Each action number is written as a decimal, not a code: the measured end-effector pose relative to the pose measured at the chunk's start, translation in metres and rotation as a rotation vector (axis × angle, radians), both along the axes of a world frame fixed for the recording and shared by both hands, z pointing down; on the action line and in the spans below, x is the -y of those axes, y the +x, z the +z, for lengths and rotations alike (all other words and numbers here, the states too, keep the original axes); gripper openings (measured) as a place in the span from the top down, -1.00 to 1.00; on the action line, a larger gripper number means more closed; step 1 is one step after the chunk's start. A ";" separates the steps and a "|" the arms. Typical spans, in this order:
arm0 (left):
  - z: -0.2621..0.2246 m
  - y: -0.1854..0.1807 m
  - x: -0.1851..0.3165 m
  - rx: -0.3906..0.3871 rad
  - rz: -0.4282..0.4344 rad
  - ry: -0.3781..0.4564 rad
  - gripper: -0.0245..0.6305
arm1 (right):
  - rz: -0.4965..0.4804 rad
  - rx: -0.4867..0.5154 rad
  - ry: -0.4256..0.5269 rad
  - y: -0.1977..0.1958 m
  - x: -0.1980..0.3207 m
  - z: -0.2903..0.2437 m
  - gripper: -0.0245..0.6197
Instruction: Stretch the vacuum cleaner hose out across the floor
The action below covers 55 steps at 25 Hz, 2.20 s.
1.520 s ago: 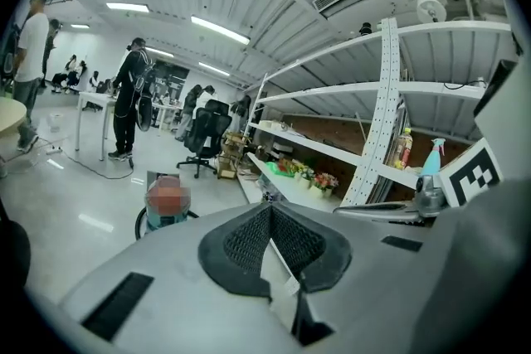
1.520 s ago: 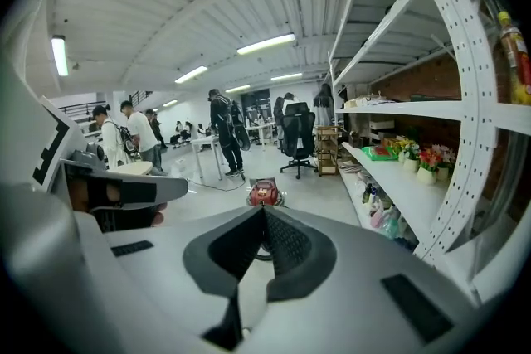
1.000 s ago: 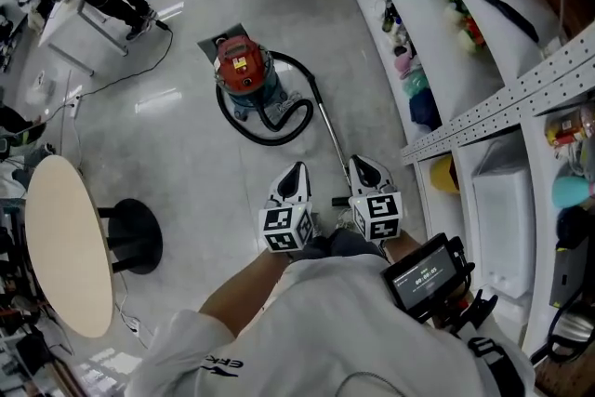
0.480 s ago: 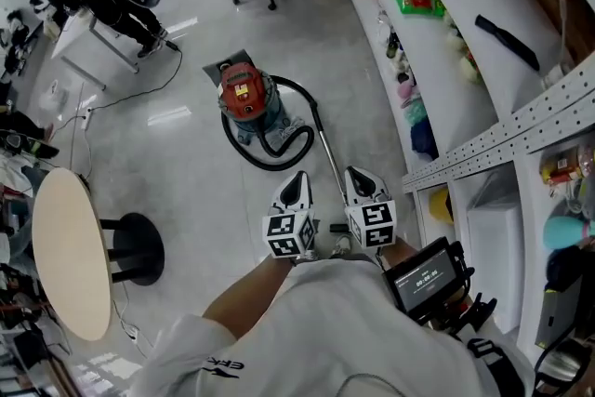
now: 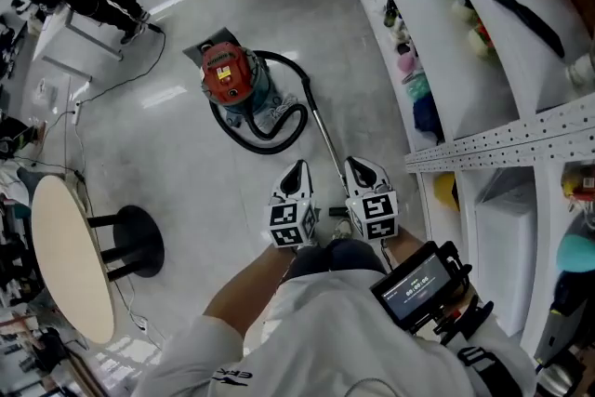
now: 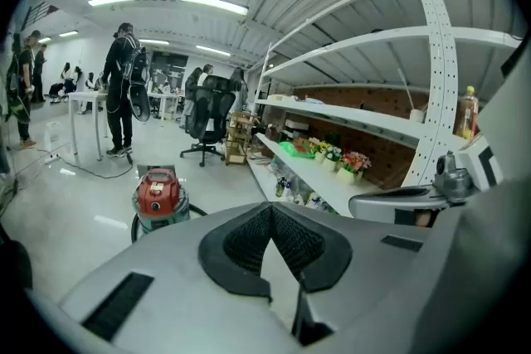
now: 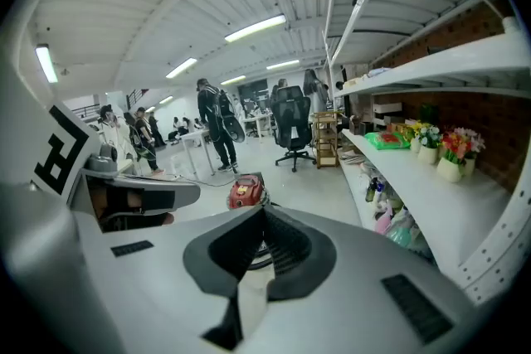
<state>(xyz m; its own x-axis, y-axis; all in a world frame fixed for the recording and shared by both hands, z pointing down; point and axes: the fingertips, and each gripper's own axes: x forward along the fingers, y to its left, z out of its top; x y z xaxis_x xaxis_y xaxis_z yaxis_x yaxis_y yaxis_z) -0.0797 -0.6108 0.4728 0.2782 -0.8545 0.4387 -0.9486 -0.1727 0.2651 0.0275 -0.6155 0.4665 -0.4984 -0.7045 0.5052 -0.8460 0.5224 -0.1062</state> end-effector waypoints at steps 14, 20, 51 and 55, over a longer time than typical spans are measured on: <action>0.245 -0.014 0.075 0.010 0.027 -0.075 0.92 | 0.006 -0.087 -0.093 -0.015 0.047 0.251 0.92; 0.359 -0.012 0.103 0.026 0.051 -0.084 0.92 | -0.024 -0.114 -0.097 -0.017 0.059 0.364 0.92; 0.674 0.043 0.161 -0.103 0.176 -0.144 0.46 | -0.126 -0.216 -0.182 -0.012 0.061 0.703 0.42; 0.682 0.046 0.167 -0.137 0.165 -0.151 0.27 | -0.131 -0.237 -0.185 -0.014 0.066 0.714 0.41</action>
<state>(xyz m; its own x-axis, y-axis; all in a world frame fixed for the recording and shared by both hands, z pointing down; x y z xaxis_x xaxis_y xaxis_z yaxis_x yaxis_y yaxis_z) -0.0335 -0.7776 1.1544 0.4736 -0.7202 0.5069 -0.8645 -0.2704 0.4237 0.0132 -0.6814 1.1809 -0.4323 -0.5275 0.7314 -0.7854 0.6187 -0.0180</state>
